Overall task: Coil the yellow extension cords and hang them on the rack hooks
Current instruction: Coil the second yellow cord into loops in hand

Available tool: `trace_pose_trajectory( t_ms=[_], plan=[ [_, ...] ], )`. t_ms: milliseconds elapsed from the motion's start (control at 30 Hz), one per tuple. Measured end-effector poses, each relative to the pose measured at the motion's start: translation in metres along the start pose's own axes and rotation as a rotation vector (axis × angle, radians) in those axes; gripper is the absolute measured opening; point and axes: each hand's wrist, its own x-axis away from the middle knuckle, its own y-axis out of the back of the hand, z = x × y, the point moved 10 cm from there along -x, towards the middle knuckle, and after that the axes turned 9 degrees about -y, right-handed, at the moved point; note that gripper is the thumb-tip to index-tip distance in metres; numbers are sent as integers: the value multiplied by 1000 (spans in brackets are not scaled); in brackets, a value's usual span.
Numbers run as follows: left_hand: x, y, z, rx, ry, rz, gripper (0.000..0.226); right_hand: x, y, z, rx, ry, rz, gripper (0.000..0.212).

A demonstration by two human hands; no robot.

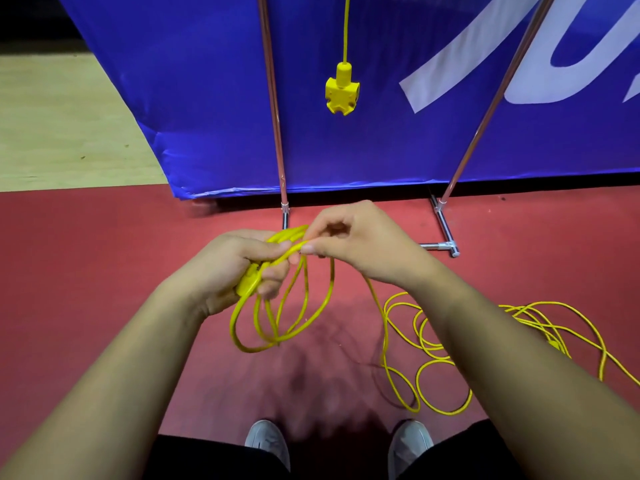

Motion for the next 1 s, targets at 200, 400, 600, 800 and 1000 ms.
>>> trace_pose_trajectory(
  t_ms=[200, 400, 600, 800, 1000],
  plan=[
    [2, 17, -23, 221, -121, -88, 17, 2, 3, -88, 202, -255, 204, 17],
    [10, 21, 1, 19, 77, -45, 26, -2, 47, -98, -148, -302, -100, 7],
    [4, 6, 10, 23, 89, 0, 28, -3, 18, -34, 58, -137, -21, 11],
    [0, -6, 4, 42, 7, 66, 30, -6, 14, -11, 50, -60, -103, 10],
    [-1, -4, -12, 132, -84, -14, 22, -9, 18, -62, 79, -171, 16, 15]
  ],
)
